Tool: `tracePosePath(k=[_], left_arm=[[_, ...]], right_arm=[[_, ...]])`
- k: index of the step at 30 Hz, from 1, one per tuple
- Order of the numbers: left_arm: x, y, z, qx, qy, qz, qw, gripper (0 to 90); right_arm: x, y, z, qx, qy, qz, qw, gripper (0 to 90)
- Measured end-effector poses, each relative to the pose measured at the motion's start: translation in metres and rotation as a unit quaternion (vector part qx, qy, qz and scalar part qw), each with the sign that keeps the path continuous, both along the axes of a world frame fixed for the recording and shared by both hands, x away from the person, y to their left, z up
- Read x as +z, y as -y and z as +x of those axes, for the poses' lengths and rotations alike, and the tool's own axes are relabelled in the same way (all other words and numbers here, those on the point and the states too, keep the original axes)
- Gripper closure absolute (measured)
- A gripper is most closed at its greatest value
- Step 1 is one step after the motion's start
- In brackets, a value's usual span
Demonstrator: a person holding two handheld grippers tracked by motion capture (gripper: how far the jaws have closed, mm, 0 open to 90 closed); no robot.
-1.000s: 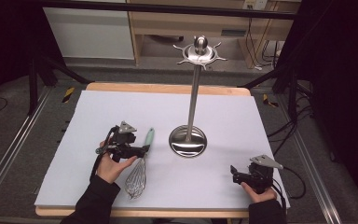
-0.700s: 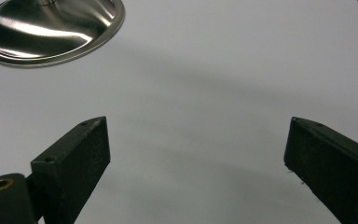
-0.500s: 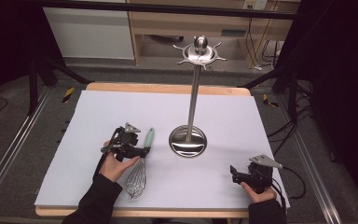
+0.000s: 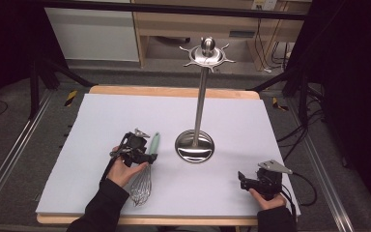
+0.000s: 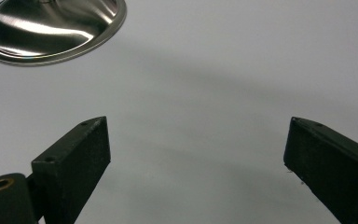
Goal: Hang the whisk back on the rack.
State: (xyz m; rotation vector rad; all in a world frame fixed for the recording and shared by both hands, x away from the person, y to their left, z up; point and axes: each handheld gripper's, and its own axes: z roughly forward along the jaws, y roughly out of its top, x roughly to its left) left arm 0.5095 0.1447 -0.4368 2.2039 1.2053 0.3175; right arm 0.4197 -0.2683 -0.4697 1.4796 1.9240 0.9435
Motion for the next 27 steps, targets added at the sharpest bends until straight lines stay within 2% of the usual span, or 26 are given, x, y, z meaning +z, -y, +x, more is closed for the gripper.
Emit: tracePosePath(k=[3, 7, 11, 19, 27], left_arm=[[-0.004, 0.0, 0.003, 0.003, -0.013, 0.004, 0.9999, 46.5], [-0.006, 0.001, 0.004, 0.003, -0.02, 0.006, 0.9998, 50.4], [-0.012, 0.004, 0.007, 0.0, -0.04, 0.011, 0.9991, 52.8], [-0.019, 0.004, 0.011, 0.005, -0.065, 0.014, 0.9978, 57.0], [-0.019, 0.006, 0.011, 0.02, -0.068, 0.013, 0.9974, 60.3]], right_arm=[[0.0, 0.0, 0.0, 0.0, 0.0, -0.002, 1.0, 7.5], [-0.001, 0.0, 0.001, 0.001, 0.001, -0.003, 1.0, 7.5], [-0.001, 0.0, 0.001, 0.001, 0.0, -0.002, 1.0, 7.5], [0.0, 0.0, 0.0, 0.002, 0.001, 0.0, 1.0, 7.5], [0.0, 0.0, 0.0, 0.003, 0.0, 0.002, 1.0, 7.5]])
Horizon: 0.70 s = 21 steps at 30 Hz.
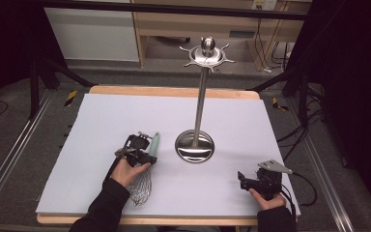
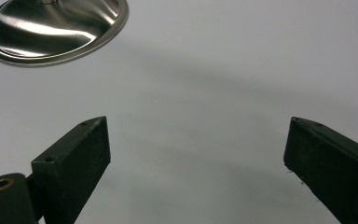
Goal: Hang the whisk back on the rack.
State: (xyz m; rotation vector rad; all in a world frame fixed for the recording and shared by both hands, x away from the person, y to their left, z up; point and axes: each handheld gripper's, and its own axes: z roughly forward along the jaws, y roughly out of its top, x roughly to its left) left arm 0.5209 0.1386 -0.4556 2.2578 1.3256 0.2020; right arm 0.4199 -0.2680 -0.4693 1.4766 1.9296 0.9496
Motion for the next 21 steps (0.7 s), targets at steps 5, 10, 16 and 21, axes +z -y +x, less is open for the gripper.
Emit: tracePosePath(k=[5, 10, 16, 21], left_arm=[[0.0013, -0.0008, 0.0028, 0.011, -0.015, -0.002, 0.9998, 62.5], [0.0028, 0.0014, 0.0034, 0.018, -0.026, -0.001, 0.9995, 64.1], [0.003, 0.0037, 0.0011, 0.008, -0.028, -0.002, 0.9996, 66.1], [0.0051, 0.0069, -0.0017, -0.011, -0.031, 0.0, 0.9995, 67.4]], right_arm=[[-0.0005, 0.0, 0.0011, 0.0, -0.002, 0.002, 1.0, 7.5], [-0.0008, 0.0, 0.0019, 0.003, -0.004, 0.007, 1.0, 7.5], [-0.0008, -0.0001, 0.002, 0.004, -0.007, 0.007, 0.9999, 7.5], [-0.0008, 0.0003, 0.0018, 0.005, -0.007, 0.007, 0.9999, 7.5]])
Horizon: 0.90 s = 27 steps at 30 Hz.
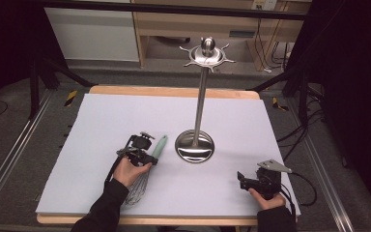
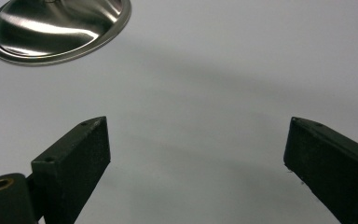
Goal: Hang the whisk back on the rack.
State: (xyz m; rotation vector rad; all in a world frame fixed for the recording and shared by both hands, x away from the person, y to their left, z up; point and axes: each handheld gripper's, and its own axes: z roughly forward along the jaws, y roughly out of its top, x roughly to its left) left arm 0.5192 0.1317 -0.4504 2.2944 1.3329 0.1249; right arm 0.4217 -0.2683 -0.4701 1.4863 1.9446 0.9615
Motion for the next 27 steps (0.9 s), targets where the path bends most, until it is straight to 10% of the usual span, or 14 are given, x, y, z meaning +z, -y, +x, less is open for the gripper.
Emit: tracePosePath(k=[27], left_arm=[[0.034, -0.022, -0.034, -0.019, 0.081, -0.057, 0.9949, 69.0]], right_arm=[[0.0, 0.0, 0.0, -0.001, 0.0, -0.002, 1.0, 7.4]])
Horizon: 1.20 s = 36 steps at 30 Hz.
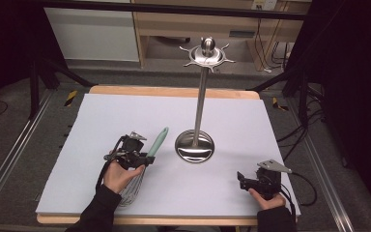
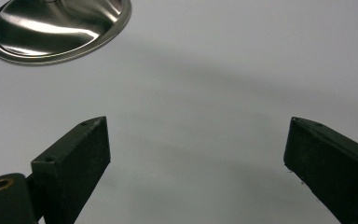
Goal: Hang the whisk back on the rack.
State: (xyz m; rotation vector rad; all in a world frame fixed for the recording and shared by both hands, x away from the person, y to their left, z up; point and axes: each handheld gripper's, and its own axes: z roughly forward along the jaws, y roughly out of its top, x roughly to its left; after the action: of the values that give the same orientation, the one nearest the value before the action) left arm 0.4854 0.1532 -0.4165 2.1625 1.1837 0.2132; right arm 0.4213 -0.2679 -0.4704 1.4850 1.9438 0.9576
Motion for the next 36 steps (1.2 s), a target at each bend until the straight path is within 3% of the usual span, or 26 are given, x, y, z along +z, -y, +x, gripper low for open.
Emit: tracePosePath(k=[13, 25, 36], left_arm=[[0.015, -0.022, -0.019, 0.013, 0.051, -0.037, 0.9979, 69.2], [0.022, -0.03, -0.025, 0.021, 0.085, -0.045, 0.9952, 69.3], [0.034, -0.038, -0.033, 0.026, 0.116, -0.066, 0.9907, 69.3]], right_arm=[[0.001, 0.0, -0.001, -0.001, 0.001, 0.001, 1.0, 7.5], [0.0, 0.0, -0.002, 0.0, 0.001, -0.002, 1.0, 7.5], [0.0, 0.0, -0.002, -0.001, 0.001, -0.002, 1.0, 7.5]])
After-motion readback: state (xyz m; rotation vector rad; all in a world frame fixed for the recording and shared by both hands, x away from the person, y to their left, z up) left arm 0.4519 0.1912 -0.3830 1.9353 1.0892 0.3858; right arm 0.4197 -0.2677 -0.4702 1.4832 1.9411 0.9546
